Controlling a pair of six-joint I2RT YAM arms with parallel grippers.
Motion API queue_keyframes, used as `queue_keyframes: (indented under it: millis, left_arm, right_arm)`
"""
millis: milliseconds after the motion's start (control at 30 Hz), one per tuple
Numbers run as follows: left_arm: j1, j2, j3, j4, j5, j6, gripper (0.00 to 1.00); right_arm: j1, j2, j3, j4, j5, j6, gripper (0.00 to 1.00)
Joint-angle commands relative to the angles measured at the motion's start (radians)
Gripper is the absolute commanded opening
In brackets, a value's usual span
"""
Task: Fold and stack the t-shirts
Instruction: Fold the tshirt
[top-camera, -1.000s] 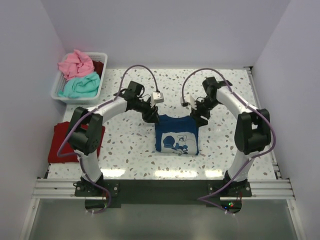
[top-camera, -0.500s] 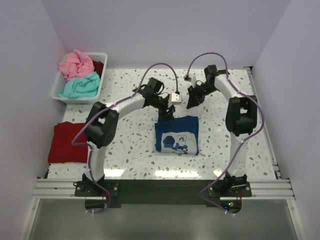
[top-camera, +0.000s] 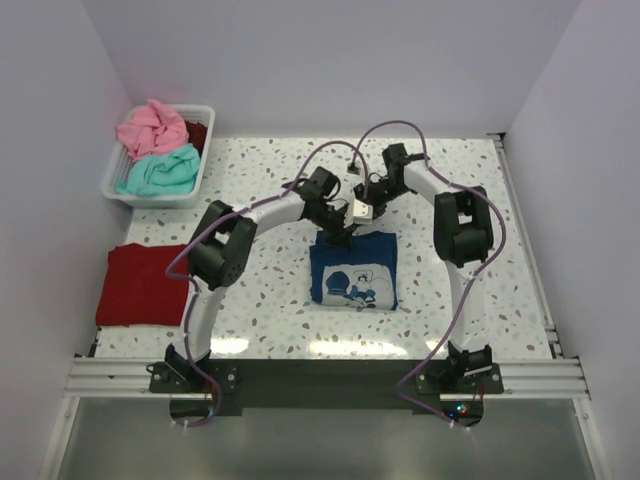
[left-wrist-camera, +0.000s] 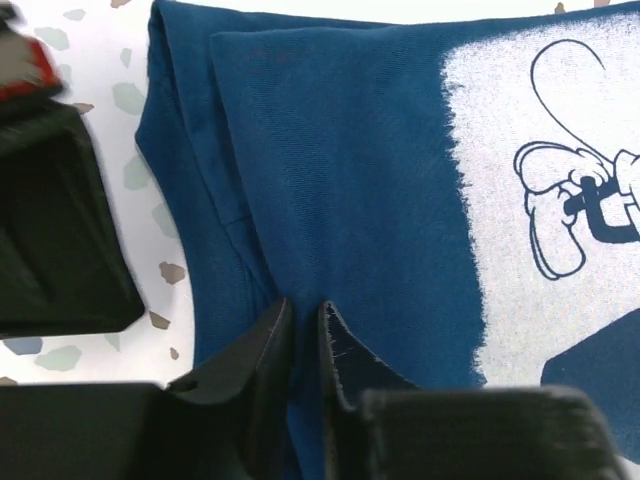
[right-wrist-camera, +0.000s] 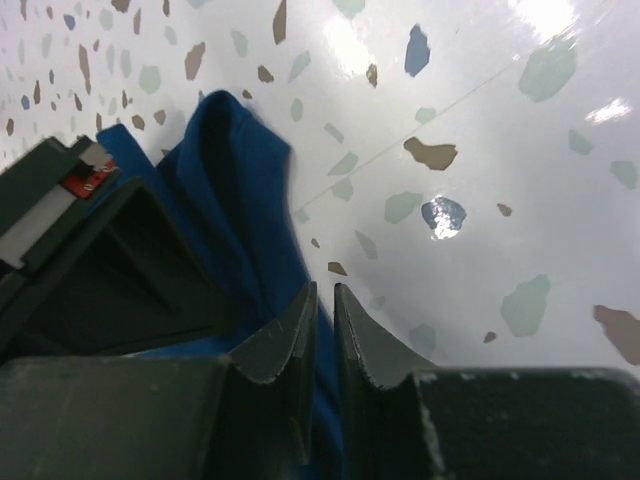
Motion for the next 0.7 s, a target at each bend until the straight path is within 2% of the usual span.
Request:
queue_keyframes:
  millis: [0,233,400,533,667]
  left_arm:
    - [-0.016,-0.045,-0.007,-0.031,0.028,0.062,0.15]
    - [-0.074,-0.179,-0.245,-0.002,0.028,0.107,0.02]
    - [-0.11,-0.287,-0.376,0.066,-0.011,0.124,0.0]
    - [-0.128,-0.334,-0.414,0.086,-0.047,0.136,0.0]
    - [-0.146,-0.372,-0.41,0.104,-0.09,0.133,0.0]
  right_arm:
    - [0.023,0.008,-0.03,0.004,-0.028,-0.012,0.16]
    - [0.073,-0.073,-0.18,-0.034,-0.086,-0.046,0.16]
    - [0.087,-0.159,-0.34,-0.031,-0.117,-0.048,0.18]
    - [0.071,-0.193,-0.303,-0.088,-0.109,-0.077,0.19]
    - [0.074,-0.199,-0.189,-0.218,-0.097,-0.205,0.18]
